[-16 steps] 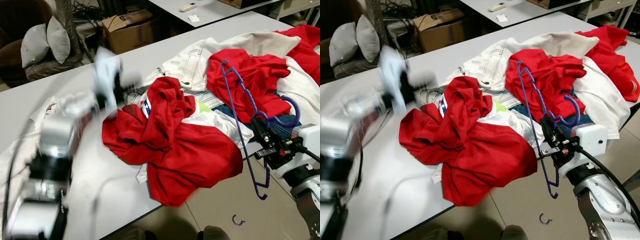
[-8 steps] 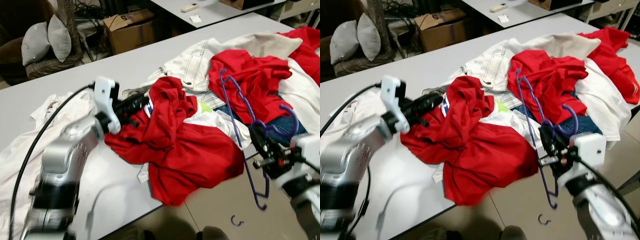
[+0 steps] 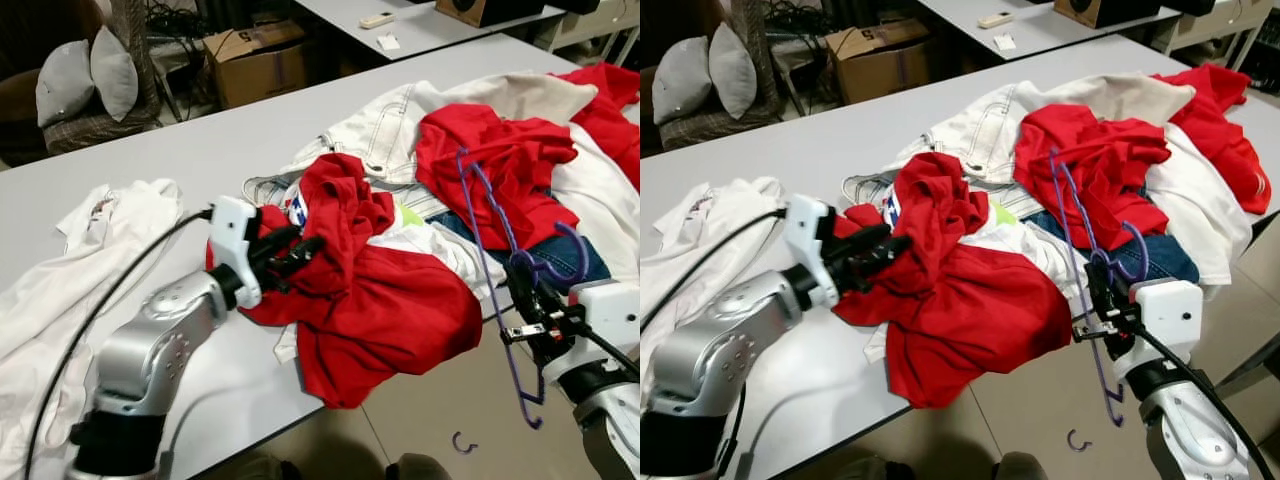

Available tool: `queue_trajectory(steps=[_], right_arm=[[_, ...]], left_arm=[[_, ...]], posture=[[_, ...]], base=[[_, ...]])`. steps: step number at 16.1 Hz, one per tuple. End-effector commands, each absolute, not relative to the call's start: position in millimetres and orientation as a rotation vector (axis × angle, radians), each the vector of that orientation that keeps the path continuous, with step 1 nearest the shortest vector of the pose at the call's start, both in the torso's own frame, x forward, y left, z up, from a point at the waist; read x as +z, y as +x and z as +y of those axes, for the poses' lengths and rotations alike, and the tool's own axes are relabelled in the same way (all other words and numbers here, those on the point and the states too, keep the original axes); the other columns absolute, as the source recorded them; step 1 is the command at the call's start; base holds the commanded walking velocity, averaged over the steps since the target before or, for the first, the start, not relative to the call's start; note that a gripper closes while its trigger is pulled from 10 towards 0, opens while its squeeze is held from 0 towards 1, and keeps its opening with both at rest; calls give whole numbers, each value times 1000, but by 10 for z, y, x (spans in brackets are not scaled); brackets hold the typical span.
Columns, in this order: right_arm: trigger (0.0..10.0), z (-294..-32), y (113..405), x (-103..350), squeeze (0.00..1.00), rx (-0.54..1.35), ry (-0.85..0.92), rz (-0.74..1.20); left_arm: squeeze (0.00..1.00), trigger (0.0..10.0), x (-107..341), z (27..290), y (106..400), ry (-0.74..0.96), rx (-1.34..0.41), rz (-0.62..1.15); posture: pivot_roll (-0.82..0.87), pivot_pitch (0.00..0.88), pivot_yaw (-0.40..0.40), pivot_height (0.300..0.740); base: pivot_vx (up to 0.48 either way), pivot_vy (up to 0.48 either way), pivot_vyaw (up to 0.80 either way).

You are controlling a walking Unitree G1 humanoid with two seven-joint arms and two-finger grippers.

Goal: Hang hanger

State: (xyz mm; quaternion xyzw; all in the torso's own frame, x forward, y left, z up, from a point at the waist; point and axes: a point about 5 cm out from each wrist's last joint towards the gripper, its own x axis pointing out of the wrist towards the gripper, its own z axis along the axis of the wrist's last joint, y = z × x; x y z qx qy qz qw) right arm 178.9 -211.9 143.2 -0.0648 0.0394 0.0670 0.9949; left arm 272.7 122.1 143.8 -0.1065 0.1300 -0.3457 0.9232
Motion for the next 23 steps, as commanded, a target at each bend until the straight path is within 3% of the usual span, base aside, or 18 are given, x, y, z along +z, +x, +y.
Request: queue_trajectory(steps=[1, 6, 10, 17, 18, 19, 20, 21, 22, 23], right_arm=[[10000, -2113, 1815, 1461, 0, 126, -138, 69], [10000, -2083, 1818, 1405, 0, 137, -146, 78], [10000, -2064, 1876, 1419, 0, 146, -157, 55], [10000, -2055, 1963, 1428, 0, 138, -152, 34], [10000, -2050, 1973, 1434, 0, 138, -150, 32], [10000, -2045, 1977, 1438, 0, 140, -150, 29], [10000, -2043, 1977, 1439, 0, 141, -149, 28], [10000, -2045, 1979, 1441, 0, 141, -149, 27], [10000, -2048, 1979, 1442, 0, 140, -150, 26], [10000, -2047, 1975, 1442, 0, 139, -150, 25]], left_arm=[[1000, 10000, 1449, 1256, 2772, -246, -682, 285], [1000, 10000, 1563, 1166, 2865, -324, -719, 228], [1000, 10000, 1579, 1137, 2920, -537, -737, 274], [1000, 10000, 1495, 1080, 2856, -236, -799, 361], [635, 10000, 1480, 1073, 2865, -182, -793, 364], [0, 10000, 1467, 1075, 2877, -59, -794, 366], [0, 10000, 1497, 1075, 2898, -80, -781, 352], [0, 8627, 1512, 1073, 2907, -91, -778, 346], [0, 4157, 1534, 1076, 2919, -93, -782, 334], [0, 1137, 1538, 1083, 2921, -111, -778, 328]], posture=[[-225, 0, 75, 740], [-251, 0, 103, 740], [-261, 0, 125, 740], [-241, 0, 123, 740], [-237, 0, 125, 740], [-237, 0, 125, 740], [-237, 0, 125, 740], [-236, 0, 126, 740], [-236, 0, 126, 740], [-239, 0, 128, 740]], base=[[0, 0, 0], [0, 0, 0], [0, 0, 0], [0, 0, 0], [0, 0, 0], [0, 0, 0], [0, 0, 0], [0, 0, 0], [0, 0, 0], [0, 0, 0]])
